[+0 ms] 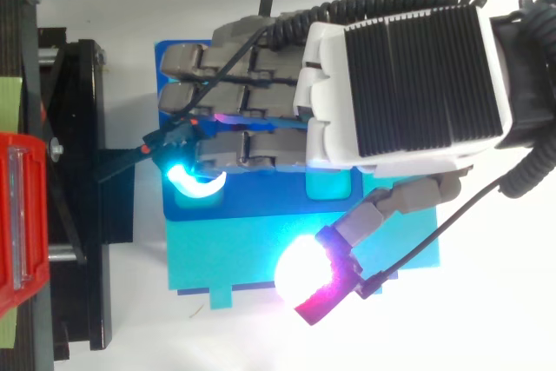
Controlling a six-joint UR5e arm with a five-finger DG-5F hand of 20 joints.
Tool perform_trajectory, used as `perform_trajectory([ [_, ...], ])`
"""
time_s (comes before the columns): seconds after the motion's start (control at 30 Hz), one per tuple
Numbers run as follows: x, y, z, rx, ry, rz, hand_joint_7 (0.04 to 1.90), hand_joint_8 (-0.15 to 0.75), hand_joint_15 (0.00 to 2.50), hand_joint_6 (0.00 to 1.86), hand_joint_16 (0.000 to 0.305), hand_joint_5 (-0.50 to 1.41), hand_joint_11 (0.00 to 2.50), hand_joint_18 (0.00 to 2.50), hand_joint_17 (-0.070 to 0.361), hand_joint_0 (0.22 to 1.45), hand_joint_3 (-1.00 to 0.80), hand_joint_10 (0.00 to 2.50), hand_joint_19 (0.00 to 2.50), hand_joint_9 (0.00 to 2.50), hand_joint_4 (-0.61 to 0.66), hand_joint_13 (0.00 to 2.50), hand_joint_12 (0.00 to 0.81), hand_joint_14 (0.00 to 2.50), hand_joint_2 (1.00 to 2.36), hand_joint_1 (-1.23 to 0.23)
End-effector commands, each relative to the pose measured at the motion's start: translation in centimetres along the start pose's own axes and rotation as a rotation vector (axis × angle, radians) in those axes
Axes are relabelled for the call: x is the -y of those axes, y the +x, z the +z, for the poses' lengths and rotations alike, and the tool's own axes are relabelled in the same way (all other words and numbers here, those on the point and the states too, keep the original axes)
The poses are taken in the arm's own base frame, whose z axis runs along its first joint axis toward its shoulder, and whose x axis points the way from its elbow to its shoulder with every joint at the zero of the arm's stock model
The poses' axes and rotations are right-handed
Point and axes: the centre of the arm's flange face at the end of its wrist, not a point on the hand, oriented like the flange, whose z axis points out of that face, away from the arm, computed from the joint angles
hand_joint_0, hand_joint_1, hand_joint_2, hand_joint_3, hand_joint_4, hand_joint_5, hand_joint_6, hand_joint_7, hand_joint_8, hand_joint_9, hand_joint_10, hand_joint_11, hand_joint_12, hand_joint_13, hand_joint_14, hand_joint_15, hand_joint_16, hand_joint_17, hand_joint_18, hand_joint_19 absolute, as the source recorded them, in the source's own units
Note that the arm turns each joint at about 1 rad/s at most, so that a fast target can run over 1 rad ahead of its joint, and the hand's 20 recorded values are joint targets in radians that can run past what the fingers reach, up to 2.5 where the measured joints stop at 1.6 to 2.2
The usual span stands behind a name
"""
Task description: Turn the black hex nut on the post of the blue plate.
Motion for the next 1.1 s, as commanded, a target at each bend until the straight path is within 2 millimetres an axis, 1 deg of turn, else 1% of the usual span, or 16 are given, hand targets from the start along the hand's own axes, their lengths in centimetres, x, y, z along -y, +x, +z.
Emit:
perform_trajectory([
  [0.0,-0.2,0.3,0.2,0.01,-0.002,0.005,0.7,0.268,0.01,0.5,0.063,-0.21,0.0,0.25,0.141,0.42,-0.5,0.0,0.32,0.3,0.21,0.23,0.382,0.0,1.0,-0.32],
  [0.17,-0.3,0.4,0.3,0.007,0.008,0.005,0.71,0.268,0.01,0.5,0.063,-0.21,0.0,0.26,0.141,0.42,-0.5,0.0,0.32,0.3,0.21,0.23,0.382,0.0,1.0,-0.31],
  [0.3,-0.1,0.9,0.3,-0.009,0.014,0.007,0.7,0.267,0.01,0.5,0.062,-0.21,0.0,0.26,0.14,0.42,-0.5,0.0,0.32,0.31,0.21,0.23,0.382,0.0,1.0,-0.31],
  [0.8,0.1,1.1,0.1,-0.025,0.038,0.005,0.72,0.271,0.01,0.5,0.061,-0.2,0.0,0.27,0.138,0.43,-0.5,0.0,0.33,0.33,0.23,0.24,0.378,0.0,1.0,-0.31],
  [0.83,0.1,1.2,0.1,-0.027,0.038,0.005,0.72,0.271,0.01,0.5,0.061,-0.2,0.0,0.27,0.138,0.43,-0.5,0.0,0.33,0.33,0.23,0.24,0.378,0.0,1.0,-0.31],
  [0.87,0.4,2.1,0.5,-0.04,0.04,0.008,0.72,0.271,0.01,0.5,0.061,-0.2,0.0,0.27,0.138,0.43,-0.5,0.0,0.33,0.32,0.23,0.24,0.378,0.0,1.0,-0.31],
  [0.93,0.7,2.4,0.7,-0.041,0.038,0.009,0.72,0.27,0.01,0.5,0.061,-0.2,0.0,0.27,0.137,0.43,-0.5,0.0,0.33,0.32,0.23,0.24,0.377,0.0,1.0,-0.3],
  [1.07,0.8,2.4,0.6,-0.042,0.037,0.009,0.72,0.269,0.01,0.5,0.061,-0.2,0.0,0.27,0.137,0.43,-0.5,0.0,0.33,0.33,0.23,0.24,0.377,0.0,1.0,-0.3],
])
